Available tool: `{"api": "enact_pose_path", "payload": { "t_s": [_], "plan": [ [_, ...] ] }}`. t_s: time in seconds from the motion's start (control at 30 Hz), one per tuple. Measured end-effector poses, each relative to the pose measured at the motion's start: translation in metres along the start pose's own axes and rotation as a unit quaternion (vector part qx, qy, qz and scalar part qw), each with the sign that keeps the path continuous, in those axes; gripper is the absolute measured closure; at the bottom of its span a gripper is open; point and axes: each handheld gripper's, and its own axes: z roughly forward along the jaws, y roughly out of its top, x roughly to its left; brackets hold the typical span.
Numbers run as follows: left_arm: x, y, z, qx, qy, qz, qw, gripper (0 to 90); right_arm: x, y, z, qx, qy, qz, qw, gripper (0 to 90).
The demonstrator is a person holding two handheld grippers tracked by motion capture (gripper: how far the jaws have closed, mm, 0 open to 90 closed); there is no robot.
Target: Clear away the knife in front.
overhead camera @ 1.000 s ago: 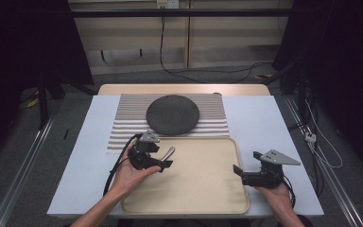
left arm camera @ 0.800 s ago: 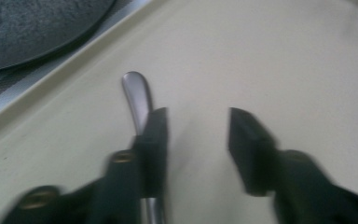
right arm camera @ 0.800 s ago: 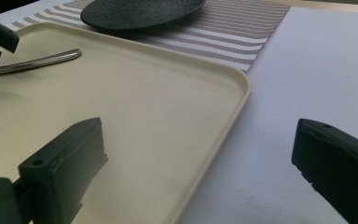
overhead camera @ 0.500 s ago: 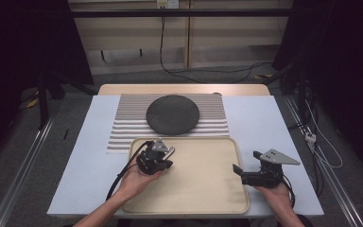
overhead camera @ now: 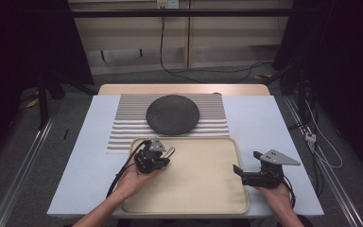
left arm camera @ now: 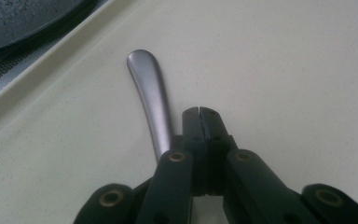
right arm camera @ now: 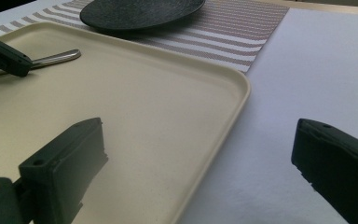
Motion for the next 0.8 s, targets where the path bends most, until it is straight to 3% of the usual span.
{"api": "enact_pose_path", "payload": {
  "t_s": [0.1,0.33,0.6,0.7,0.8],
  "plan": [
    [0.0008,0.0014,-0.0016,0.016,0.004,0.004,0.9999,90.0,-0.0001,0.0,0.0001,0.0,0.0,0.0,1.0,3.0],
    [0.0026,0.0016,-0.0032,0.022,0.005,-0.013,0.9997,90.0,0.0004,-0.0002,0.0002,0.003,0.003,-0.001,1.0,3.0],
    [0.0053,0.0001,-0.0059,0.028,0.004,-0.012,0.9995,90.0,0.0001,0.0001,0.0009,0.003,0.003,0.0,1.0,3.0],
    [0.005,0.0,-0.0069,0.033,0.018,-0.011,0.9992,90.0,0.0,0.0,0.0005,0.003,0.004,-0.001,1.0,3.0],
    [0.0076,-0.001,-0.008,0.035,0.01,-0.015,0.9992,90.0,-0.0001,0.0,0.0005,0.003,0.004,-0.001,1.0,3.0]
  ]
}}
